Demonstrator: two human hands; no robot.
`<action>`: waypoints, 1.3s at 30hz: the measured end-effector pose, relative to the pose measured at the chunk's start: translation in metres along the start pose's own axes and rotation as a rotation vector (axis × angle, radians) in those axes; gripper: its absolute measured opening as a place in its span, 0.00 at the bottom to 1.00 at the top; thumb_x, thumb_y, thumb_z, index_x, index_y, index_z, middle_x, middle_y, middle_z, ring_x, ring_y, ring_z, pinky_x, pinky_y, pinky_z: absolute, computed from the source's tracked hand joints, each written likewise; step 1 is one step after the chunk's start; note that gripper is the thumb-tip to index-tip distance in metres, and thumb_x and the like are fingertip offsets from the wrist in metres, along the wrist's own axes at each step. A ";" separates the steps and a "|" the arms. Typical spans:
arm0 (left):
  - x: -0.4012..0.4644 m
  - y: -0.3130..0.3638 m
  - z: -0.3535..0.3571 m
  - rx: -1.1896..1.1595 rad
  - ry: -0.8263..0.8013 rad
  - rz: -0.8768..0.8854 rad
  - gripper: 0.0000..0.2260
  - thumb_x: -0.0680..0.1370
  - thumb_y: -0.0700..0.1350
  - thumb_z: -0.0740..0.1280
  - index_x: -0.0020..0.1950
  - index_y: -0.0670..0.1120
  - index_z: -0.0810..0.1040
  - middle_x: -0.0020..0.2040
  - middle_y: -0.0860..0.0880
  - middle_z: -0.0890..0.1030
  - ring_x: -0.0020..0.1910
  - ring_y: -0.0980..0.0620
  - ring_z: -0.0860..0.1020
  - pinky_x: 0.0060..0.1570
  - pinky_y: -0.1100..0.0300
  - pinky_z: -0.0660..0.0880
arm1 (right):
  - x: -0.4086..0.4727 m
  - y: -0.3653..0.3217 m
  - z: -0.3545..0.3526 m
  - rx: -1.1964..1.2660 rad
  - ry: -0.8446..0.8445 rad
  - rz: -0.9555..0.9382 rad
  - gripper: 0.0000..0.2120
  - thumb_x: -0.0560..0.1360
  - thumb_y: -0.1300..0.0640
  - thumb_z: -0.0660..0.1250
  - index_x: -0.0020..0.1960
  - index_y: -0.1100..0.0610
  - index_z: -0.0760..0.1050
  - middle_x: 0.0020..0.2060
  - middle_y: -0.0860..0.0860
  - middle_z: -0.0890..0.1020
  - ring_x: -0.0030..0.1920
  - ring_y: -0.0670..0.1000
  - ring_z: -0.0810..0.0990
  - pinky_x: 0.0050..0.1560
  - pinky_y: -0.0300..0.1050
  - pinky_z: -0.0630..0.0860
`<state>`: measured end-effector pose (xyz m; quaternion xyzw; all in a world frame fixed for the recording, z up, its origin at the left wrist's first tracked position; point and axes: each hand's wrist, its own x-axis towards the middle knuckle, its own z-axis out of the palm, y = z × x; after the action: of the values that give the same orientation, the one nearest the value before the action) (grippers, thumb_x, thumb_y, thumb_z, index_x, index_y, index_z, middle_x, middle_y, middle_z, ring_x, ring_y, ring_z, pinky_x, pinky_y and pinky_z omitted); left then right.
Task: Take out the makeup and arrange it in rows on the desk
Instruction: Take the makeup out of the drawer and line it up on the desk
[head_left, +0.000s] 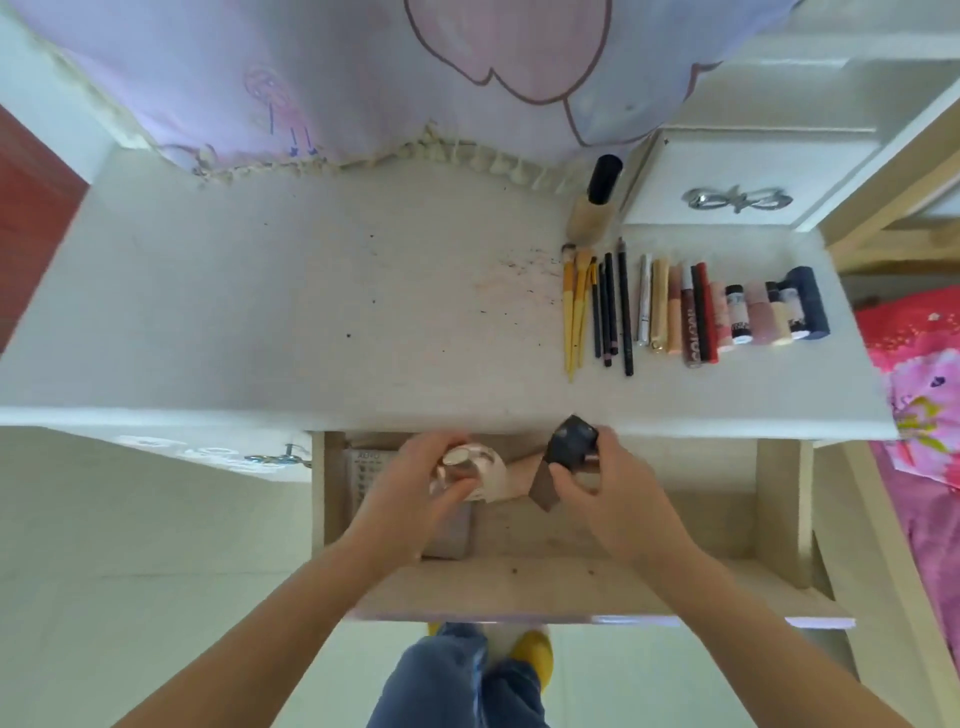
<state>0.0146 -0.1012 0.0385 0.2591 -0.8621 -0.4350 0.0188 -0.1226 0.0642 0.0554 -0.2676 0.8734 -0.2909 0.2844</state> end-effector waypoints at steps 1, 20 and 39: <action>0.011 0.012 -0.015 -0.027 0.072 0.044 0.15 0.73 0.42 0.72 0.56 0.52 0.73 0.50 0.55 0.76 0.49 0.58 0.74 0.50 0.72 0.68 | 0.004 -0.012 -0.017 0.068 0.068 -0.037 0.14 0.75 0.50 0.67 0.58 0.53 0.68 0.48 0.46 0.78 0.50 0.47 0.78 0.49 0.43 0.76; 0.324 0.046 -0.056 0.020 0.279 0.290 0.12 0.75 0.46 0.67 0.57 0.47 0.75 0.51 0.49 0.79 0.50 0.49 0.75 0.47 0.61 0.71 | 0.226 -0.108 -0.057 0.098 0.468 -0.020 0.16 0.78 0.54 0.62 0.61 0.60 0.65 0.49 0.51 0.76 0.47 0.49 0.76 0.45 0.38 0.70; 0.000 -0.035 0.004 0.121 0.110 0.289 0.08 0.76 0.45 0.57 0.51 0.52 0.74 0.43 0.55 0.77 0.40 0.59 0.75 0.37 0.65 0.74 | 0.002 0.037 0.053 -0.345 -0.126 -0.174 0.11 0.80 0.51 0.56 0.59 0.48 0.72 0.51 0.47 0.78 0.47 0.47 0.78 0.44 0.40 0.72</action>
<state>0.0292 -0.1157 0.0094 0.1566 -0.9126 -0.3604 0.1125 -0.1008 0.0698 -0.0054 -0.4048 0.8643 -0.1429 0.2622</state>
